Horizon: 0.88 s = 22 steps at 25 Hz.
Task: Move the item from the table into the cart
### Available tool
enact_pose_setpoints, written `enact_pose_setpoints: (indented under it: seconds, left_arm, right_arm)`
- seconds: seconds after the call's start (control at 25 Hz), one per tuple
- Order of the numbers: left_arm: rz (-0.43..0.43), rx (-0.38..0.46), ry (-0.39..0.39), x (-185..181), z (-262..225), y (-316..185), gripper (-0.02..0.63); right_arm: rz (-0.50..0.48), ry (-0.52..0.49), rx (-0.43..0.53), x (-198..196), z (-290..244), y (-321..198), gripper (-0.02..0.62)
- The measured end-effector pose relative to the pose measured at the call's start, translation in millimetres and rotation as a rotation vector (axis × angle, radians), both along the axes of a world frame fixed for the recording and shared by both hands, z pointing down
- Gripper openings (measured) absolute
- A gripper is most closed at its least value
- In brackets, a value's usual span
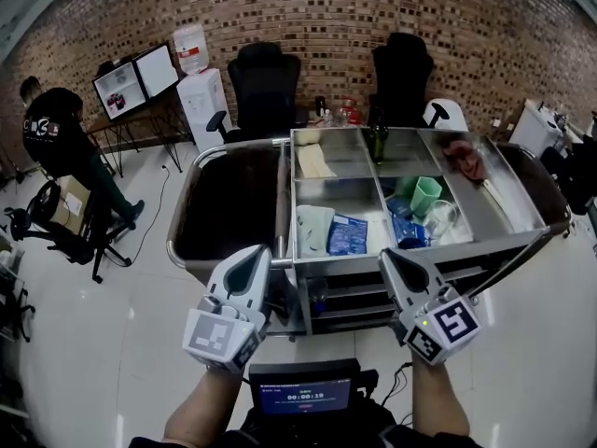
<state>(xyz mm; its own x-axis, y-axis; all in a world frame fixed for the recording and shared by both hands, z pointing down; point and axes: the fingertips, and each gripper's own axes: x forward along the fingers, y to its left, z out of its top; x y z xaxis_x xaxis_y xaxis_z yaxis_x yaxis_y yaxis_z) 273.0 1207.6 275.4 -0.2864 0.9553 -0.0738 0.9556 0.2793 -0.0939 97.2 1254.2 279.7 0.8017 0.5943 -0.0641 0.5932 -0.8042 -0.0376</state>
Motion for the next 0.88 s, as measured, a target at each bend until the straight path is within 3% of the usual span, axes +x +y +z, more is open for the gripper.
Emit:
enact_pose_setpoints:
  seconds: [0.44, 0.6, 0.88]
  left_arm:
    - [0.041, 0.073, 0.016, -11, 35, -30, 0.000]
    - [0.005, 0.103, -0.005, -6, 40, -34, 0.000]
    - [0.020, 0.096, 0.005, -5, 38, -26, 0.000]
  right_arm:
    - [0.026, 0.006, -0.005, 2, 14, -39, 0.002]
    - [0.029, -0.003, -0.004, 3, 15, -44, 0.002]
    - [0.048, -0.003, 0.011, -1, 24, -43, 0.002]
